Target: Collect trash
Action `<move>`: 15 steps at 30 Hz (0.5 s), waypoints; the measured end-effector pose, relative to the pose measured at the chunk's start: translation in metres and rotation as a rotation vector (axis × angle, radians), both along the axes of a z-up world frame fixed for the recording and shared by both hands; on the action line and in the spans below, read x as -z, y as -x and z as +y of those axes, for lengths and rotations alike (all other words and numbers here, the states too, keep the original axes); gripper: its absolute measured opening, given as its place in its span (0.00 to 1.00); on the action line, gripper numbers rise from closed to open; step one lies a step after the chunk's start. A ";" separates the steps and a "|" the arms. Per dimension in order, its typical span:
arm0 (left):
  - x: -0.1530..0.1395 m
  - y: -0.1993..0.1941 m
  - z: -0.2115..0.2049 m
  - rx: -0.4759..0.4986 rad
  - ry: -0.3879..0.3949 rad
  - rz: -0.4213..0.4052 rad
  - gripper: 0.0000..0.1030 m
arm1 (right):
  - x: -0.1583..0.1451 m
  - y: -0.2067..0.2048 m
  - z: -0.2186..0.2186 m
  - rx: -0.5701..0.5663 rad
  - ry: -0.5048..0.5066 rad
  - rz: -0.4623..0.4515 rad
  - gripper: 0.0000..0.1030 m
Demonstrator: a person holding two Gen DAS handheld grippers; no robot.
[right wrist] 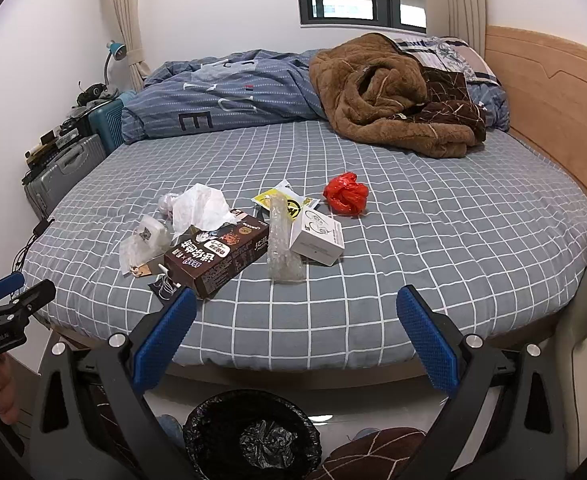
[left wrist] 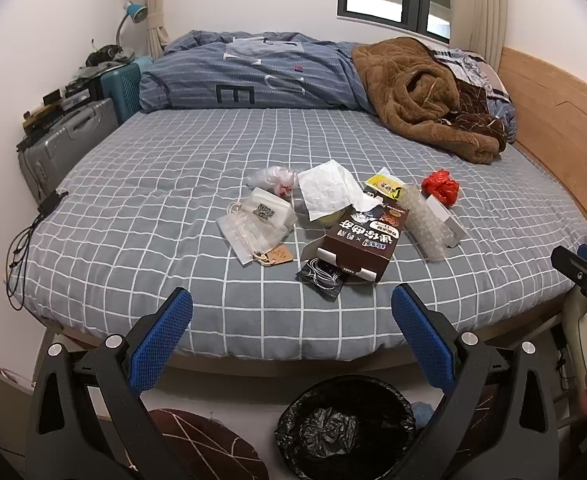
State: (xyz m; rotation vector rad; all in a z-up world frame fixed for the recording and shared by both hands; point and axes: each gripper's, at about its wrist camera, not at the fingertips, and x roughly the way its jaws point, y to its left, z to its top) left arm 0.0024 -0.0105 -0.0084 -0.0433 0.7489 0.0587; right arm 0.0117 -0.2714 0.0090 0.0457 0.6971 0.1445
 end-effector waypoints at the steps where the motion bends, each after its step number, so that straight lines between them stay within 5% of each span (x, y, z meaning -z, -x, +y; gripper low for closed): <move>1: 0.000 0.000 0.000 0.000 0.002 0.000 0.95 | -0.001 0.000 0.000 0.001 0.002 -0.001 0.93; 15: -0.002 0.001 0.002 0.000 0.000 -0.003 0.95 | -0.003 0.000 0.001 -0.004 0.003 -0.003 0.93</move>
